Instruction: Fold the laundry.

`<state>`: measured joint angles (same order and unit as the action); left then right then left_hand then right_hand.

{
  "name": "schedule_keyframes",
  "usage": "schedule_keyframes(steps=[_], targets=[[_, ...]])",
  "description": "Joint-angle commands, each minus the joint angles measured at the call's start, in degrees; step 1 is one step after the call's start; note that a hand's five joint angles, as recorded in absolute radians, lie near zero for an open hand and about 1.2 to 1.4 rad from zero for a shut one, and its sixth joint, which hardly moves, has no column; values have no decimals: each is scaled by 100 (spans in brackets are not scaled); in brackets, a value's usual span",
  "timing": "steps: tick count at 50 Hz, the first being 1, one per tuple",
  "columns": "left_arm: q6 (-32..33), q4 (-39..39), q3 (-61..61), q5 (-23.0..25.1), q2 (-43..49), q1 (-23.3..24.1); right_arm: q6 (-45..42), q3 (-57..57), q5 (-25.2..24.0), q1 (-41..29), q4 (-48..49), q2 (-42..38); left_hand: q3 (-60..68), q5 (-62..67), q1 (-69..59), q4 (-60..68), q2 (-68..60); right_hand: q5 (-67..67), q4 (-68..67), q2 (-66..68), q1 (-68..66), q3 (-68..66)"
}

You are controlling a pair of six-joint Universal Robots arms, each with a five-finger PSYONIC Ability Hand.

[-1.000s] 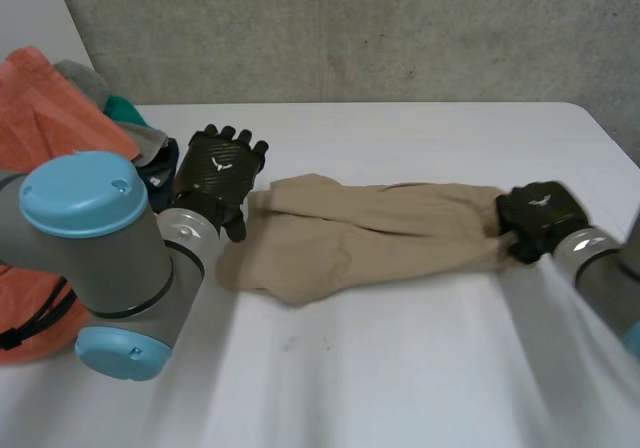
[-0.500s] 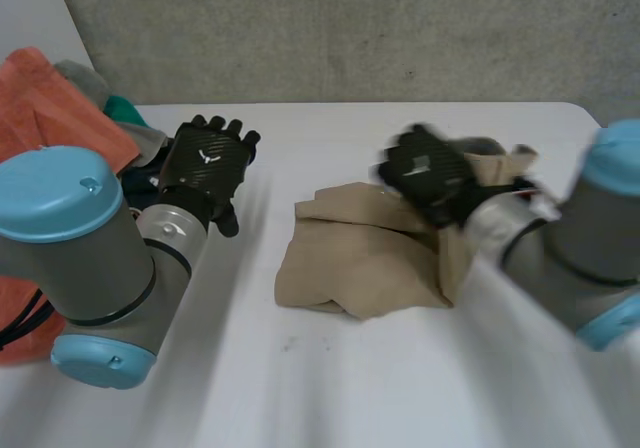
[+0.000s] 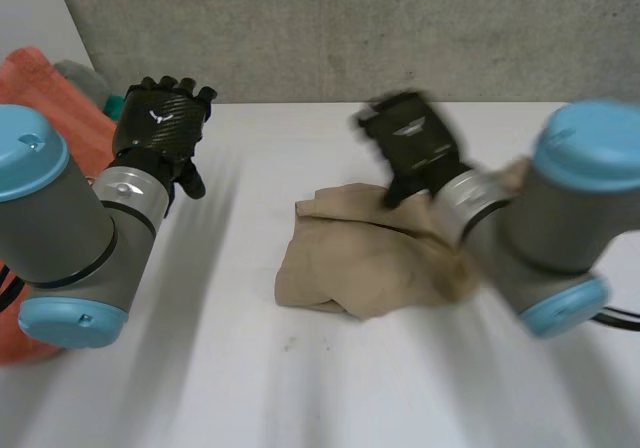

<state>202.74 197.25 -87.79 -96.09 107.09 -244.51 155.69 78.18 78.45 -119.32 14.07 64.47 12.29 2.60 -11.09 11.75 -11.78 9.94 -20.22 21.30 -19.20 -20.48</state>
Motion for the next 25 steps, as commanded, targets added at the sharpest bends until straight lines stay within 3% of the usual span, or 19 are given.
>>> schedule_keyframes(steps=[1,9,13,21,25], targets=[[-6,6,-36,20,57,280,462,-22,330,1534,-1108,40,-229,-260,109,-175,178,259,-231,122,-333,-205],[-15,15,-19,20,277,368,1024,110,-355,2211,-1328,-136,-229,-260,109,-175,178,259,-231,123,-333,-205],[-15,-11,-63,11,286,430,639,285,-681,2484,-1390,-198,-229,-260,109,-175,178,645,-616,508,-718,-591],[-15,-11,-159,38,295,527,-2257,1102,-954,3730,-1425,-162,-229,-260,109,-175,178,1218,-1189,1081,-1292,-1164],[-15,-11,-168,38,295,535,-2798,1428,-1427,4048,-1416,-171,-229,-260,109,-175,178,1134,-1105,997,-1207,-1080]])
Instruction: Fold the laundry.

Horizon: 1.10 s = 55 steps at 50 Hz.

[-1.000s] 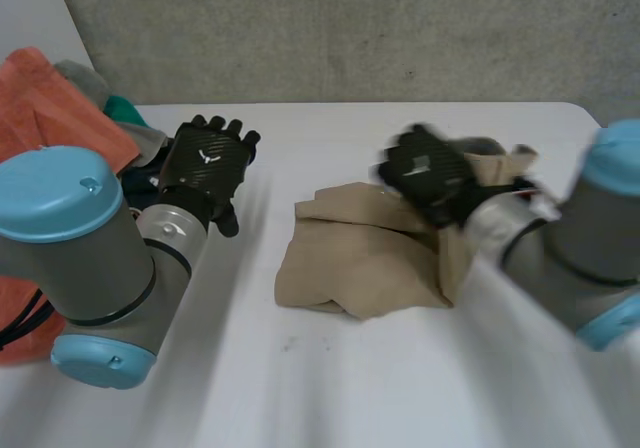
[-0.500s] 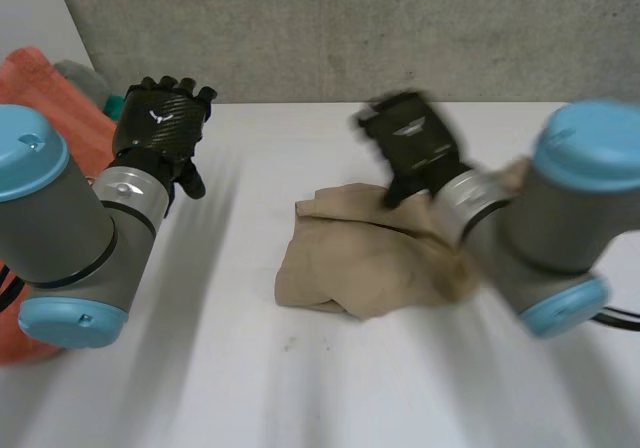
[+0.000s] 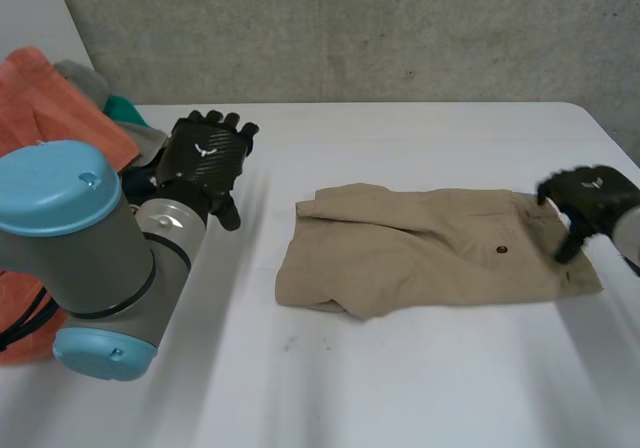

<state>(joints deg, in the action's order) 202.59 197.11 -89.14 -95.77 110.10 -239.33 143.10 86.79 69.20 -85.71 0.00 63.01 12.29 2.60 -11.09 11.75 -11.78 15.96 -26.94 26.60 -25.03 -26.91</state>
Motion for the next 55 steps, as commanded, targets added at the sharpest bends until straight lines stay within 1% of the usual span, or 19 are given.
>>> schedule_keyframes(steps=[1,3,8,15,25,28,29,30,31,39,43,44,46,47,50,51,53,54,55], targets=[[-1,3,-42,6,-6,27,-1540,602,-626,740,-9,-17,-229,-260,109,-175,178,532,-434,468,-625,-437],[-1,12,-42,6,3,27,-1540,707,-959,836,-9,-25,-229,-260,109,-175,178,532,-434,468,-625,-437],[-1,20,-42,6,21,44,-1522,787,-1321,960,123,-104,-229,-260,109,-175,178,532,-434,468,-625,-437],[-1,38,-34,6,56,80,-1400,796,-1453,951,430,-324,-229,-260,109,-175,178,599,-501,535,-692,-504],[-1,29,-42,6,65,80,-1338,699,-1471,934,519,-579,-229,-260,109,-175,178,951,-854,888,-1045,-856],[-1,29,-51,6,65,80,-1346,682,-1471,934,606,-632,-229,-260,109,-175,178,2124,-2027,2061,-2218,-2029],[-1,29,-51,6,65,80,-1338,682,-1471,934,633,-640,-229,-260,109,-175,178,2879,-2782,2815,-2973,-2784],[-1,29,-51,6,65,80,-1329,682,-1471,925,685,-641,-229,-260,109,-175,178,4718,-4621,4655,-4812,-4623],[-1,29,-51,6,65,80,-1320,682,-1471,916,712,-641,-229,-260,109,-175,178,5397,-5300,5333,-5490,-5302],[-1,38,-34,6,56,80,-740,647,-1489,758,870,-386,-229,-260,109,-175,178,5404,-5306,5340,-5497,-5309],[-1,38,-25,6,30,71,-740,541,-1480,337,861,71,-229,-260,109,-175,178,5404,-5306,5340,-5497,-5309],[-1,29,-25,6,21,62,-749,428,-1463,66,853,219,-229,-260,109,-175,178,5404,-5306,5340,-5497,-5309],[-1,38,-25,-3,3,45,-740,304,-1454,-190,844,308,-229,-260,109,-175,178,5404,-5306,5340,-5497,-5309],[-1,29,-25,-3,-14,36,-696,130,-1454,-479,835,343,-229,-260,109,-175,178,5404,-5306,5340,-5497,-5309],[8,29,-34,-3,-32,18,-661,-152,-1454,-920,818,370,-229,-260,109,-175,178,5404,-5306,5340,-5497,-5309],[-1,29,-34,-12,-49,-8,-643,-345,-1462,-1243,809,353,-229,-260,109,-175,178,5404,-5306,5340,-5497,-5309],[-1,29,-42,-21,-93,-69,-643,-522,-1471,-1570,817,291,-229,-260,109,-175,178,5404,-5306,5340,-5497,-5309],[-1,20,-51,-21,-120,-96,-643,-714,-1497,-1945,817,169,-229,-260,109,-175,178,5404,-5306,5340,-5497,-5309],[-1,12,-69,-21,-163,-148,-643,-794,-1498,-2097,817,81,-229,-260,109,-175,178,5404,-5306,5340,-5497,-5309]])
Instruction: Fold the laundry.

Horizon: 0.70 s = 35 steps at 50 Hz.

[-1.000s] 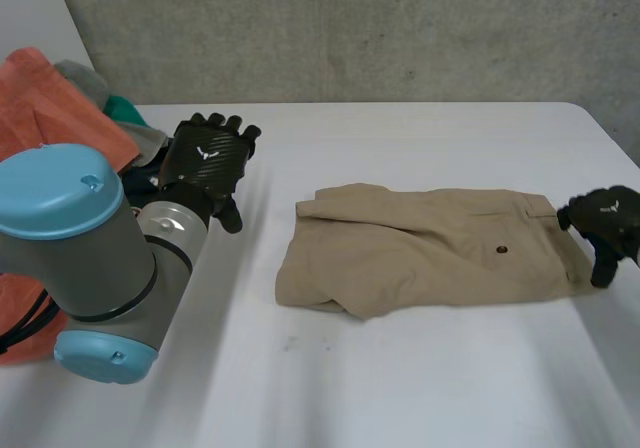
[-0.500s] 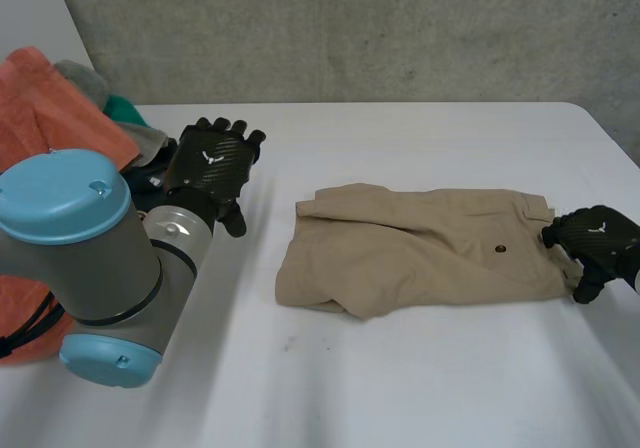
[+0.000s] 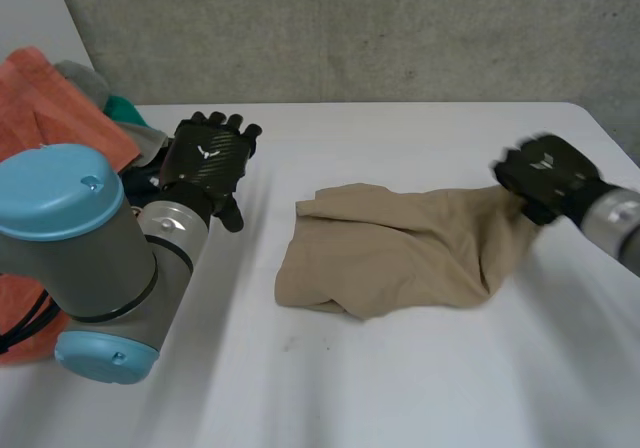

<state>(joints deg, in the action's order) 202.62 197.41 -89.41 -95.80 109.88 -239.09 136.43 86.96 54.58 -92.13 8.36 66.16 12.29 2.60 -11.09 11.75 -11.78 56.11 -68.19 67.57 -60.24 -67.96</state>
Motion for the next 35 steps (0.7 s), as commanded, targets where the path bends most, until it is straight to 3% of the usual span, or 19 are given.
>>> schedule_keyframes(steps=[1,7,14,18,19,20,25,28,35], targets=[[-3,-18,-67,-18,-160,-208,16,-899,-44,-1631,-19,-357,-229,-260,109,-175,178,1389,-1181,1243,-1976,-1204],[-3,-10,-313,18,-283,-348,16,-1750,-18,-2799,-89,-1515,-229,-260,109,-175,178,1389,-1181,1243,-1976,-1204],[-3,8,-358,18,-283,-454,59,-2227,18,-3232,-98,-2178,-229,-260,109,-175,178,1389,-1181,1243,-1976,-1204],[-3,17,-226,18,-292,-577,401,-2227,70,-3390,-19,-1932,-229,-260,109,-175,178,-3272,3480,-3418,2685,3457],[6,34,-122,18,-292,-612,1011,-2209,131,-3355,68,-1696,-229,-260,109,-175,178,-4847,5055,-4993,4259,5031],[6,34,-120,18,-292,-612,1305,-2183,184,-3346,87,-1581,-229,-260,109,-175,178,-5212,5420,-5358,4625,5397],[-3,61,678,18,-213,-525,3395,-1745,754,-3102,157,-405,-229,-260,109,-175,178,-5611,5819,-5757,5024,5796],[-265,52,1187,122,50,-332,4108,-1595,1228,-2619,35,-69,-229,-260,109,-175,178,-5611,5819,-5757,5024,5796],[-706,-97,2181,931,990,371,4384,-1585,2302,-1967,-896,55,-73,-105,-46,-20,23,-5611,5819,-5757,5024,5796]])
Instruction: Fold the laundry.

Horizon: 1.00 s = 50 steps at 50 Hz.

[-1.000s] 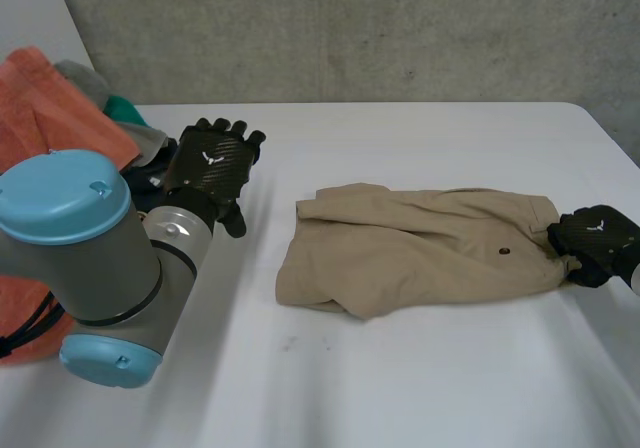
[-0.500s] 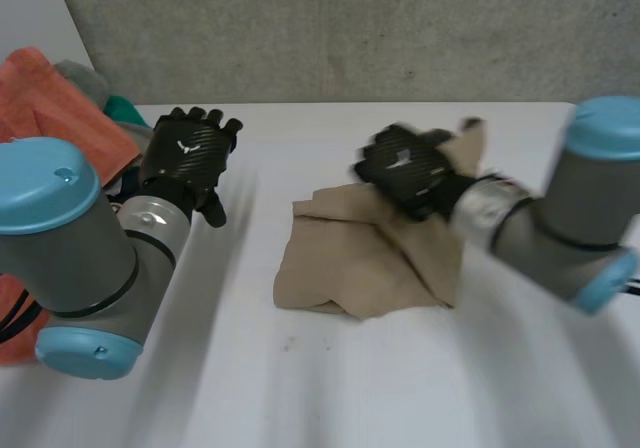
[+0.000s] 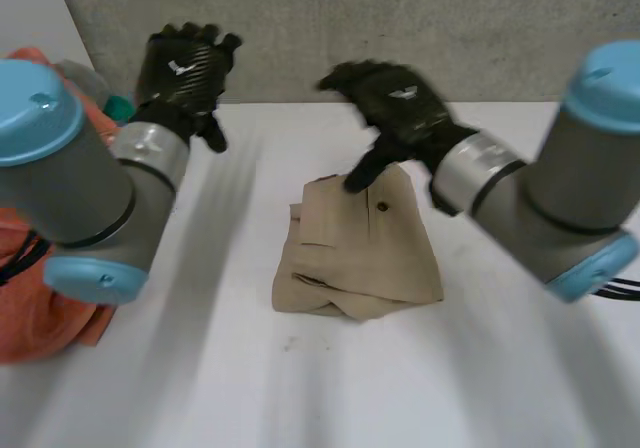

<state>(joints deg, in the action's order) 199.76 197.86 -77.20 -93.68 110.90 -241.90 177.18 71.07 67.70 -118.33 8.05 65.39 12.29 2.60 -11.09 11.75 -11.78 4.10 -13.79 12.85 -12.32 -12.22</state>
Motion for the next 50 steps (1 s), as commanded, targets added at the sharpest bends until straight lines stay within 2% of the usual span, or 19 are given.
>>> schedule_keyframes(steps=[1,10,18,23,25,31,43,47,50], targets=[[-429,-195,1110,763,1055,732,265,-57,1008,662,-989,97,-39,-71,-80,14,-11,-410,379,-285,232,222],[-438,-1345,2568,562,2566,1049,-411,-655,1061,654,-1465,-895,-5,-37,-114,48,-45,-410,379,-285,232,222],[-368,-2014,2922,351,3192,1066,-552,-700,1017,645,-1465,-1424,45,13,-164,98,-95,-410,379,-285,232,222],[62,-2208,2904,-220,3219,1058,-763,-700,929,592,-1438,-1643,62,30,-181,115,-112,-410,379,-285,232,222],[500,-2287,2869,-413,3201,1066,-886,-708,929,444,-1421,-1722,62,30,-181,115,-112,-410,379,-285,232,222],[1285,-2358,2746,-642,3201,1075,-1088,-849,1034,258,-1342,-2030,45,13,-165,99,-95,-410,379,-285,232,222],[1364,-2358,2526,-590,3254,1137,-1501,-1095,1122,258,-1333,-2654,-5,-37,-114,48,-45,-410,379,-285,232,222],[1338,-2331,2526,-537,3201,1189,-1467,-1104,1193,249,-1350,-2470,-5,-37,-114,48,-45,-410,379,-285,232,222],[1320,-2305,2535,-528,2965,1198,-1379,-1017,1202,258,-1350,-1979,-5,-37,-114,48,-45,-410,379,-285,232,222]])
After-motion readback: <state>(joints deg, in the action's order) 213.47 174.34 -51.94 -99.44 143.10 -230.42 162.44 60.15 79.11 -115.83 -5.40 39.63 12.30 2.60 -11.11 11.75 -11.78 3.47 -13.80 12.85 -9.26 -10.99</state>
